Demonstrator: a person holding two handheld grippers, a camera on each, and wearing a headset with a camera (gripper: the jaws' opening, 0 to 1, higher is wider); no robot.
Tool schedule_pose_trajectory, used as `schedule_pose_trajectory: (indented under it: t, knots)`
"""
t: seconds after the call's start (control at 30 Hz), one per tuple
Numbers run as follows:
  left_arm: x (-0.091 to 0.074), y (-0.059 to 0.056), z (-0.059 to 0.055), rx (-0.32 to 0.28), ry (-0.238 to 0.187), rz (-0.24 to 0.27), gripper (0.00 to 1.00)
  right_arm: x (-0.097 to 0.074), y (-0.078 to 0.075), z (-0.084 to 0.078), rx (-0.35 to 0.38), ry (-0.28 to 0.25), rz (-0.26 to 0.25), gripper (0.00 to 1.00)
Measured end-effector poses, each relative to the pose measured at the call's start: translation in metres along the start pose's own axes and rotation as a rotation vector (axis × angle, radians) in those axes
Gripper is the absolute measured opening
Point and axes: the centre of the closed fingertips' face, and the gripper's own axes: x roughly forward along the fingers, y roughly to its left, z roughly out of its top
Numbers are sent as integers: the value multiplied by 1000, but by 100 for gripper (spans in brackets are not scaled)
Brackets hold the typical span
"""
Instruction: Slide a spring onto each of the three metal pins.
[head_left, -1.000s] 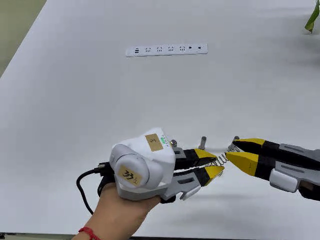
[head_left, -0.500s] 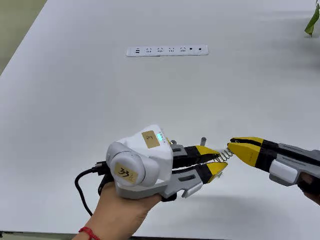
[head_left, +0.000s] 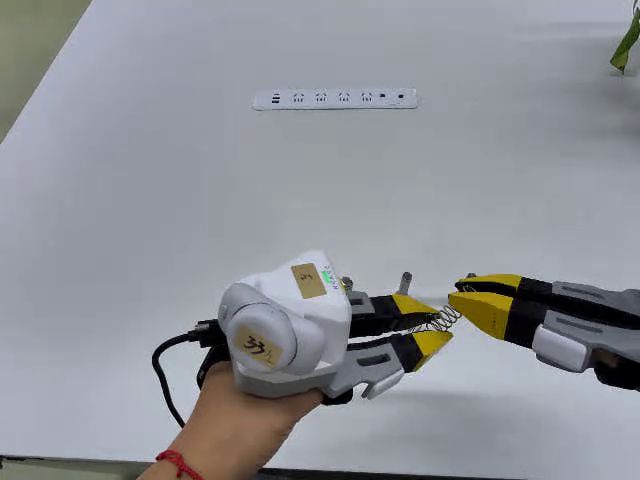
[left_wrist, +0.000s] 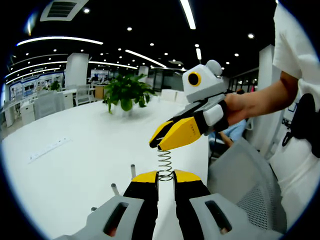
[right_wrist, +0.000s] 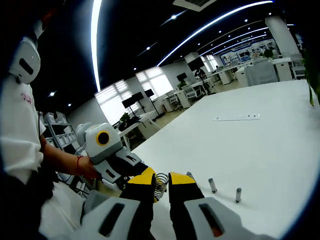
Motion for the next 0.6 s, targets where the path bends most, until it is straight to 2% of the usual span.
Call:
schedule_pose_trajectory:
  t: [0.13,0.23,0.6]
  knots:
    - [1,0,-4,8,18,1,13,0,2,3,-22,7,3,11]
    - [1,1,-5,10,22,-2,13,0,1,0,-67,38,-4,11]
    - [3,-2,-7,14,31,-14,12,3,5,-1,-111,61,7,11]
